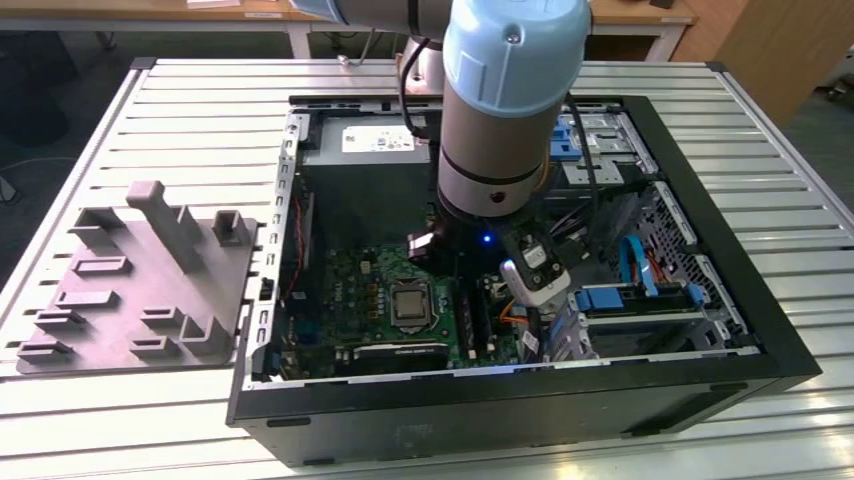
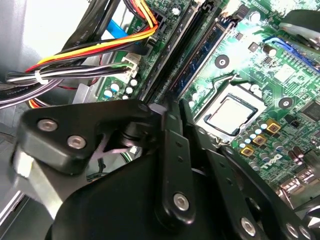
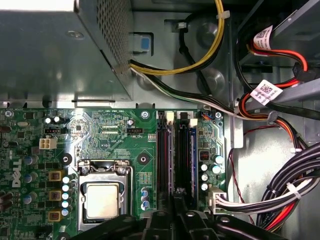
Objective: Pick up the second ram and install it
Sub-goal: 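Insert the second ram into the second slot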
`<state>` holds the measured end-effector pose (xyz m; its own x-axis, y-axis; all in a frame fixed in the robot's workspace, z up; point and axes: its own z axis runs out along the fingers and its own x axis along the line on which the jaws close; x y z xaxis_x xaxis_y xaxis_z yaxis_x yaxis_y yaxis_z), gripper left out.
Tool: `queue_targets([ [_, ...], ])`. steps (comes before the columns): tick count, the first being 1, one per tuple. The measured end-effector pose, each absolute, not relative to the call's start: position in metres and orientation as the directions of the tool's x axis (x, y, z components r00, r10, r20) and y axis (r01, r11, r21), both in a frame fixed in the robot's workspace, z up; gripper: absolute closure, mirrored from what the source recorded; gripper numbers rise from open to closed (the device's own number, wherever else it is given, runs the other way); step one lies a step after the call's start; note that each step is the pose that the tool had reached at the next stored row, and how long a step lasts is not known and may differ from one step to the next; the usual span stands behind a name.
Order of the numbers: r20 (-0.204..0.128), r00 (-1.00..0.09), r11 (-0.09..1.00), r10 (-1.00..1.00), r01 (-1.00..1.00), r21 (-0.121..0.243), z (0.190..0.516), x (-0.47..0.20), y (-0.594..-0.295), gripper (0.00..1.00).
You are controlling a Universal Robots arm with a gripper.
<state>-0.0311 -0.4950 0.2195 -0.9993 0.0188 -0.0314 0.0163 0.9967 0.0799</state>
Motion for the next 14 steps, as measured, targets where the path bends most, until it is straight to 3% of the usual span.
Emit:
queue_targets([
  [1,-0.031,-0.999,0.997,0.019,0.016,0.08,0.2195,-0.0311,-0.495,0.87],
  [3,-0.031,-0.999,0.997,0.019,0.016,0.08,0.2195,-0.0311,-0.495,0.89],
  [14,-0.031,-0.999,0.996,0.019,0.016,0.082,0.2217,-0.0311,-0.495,0.89],
])
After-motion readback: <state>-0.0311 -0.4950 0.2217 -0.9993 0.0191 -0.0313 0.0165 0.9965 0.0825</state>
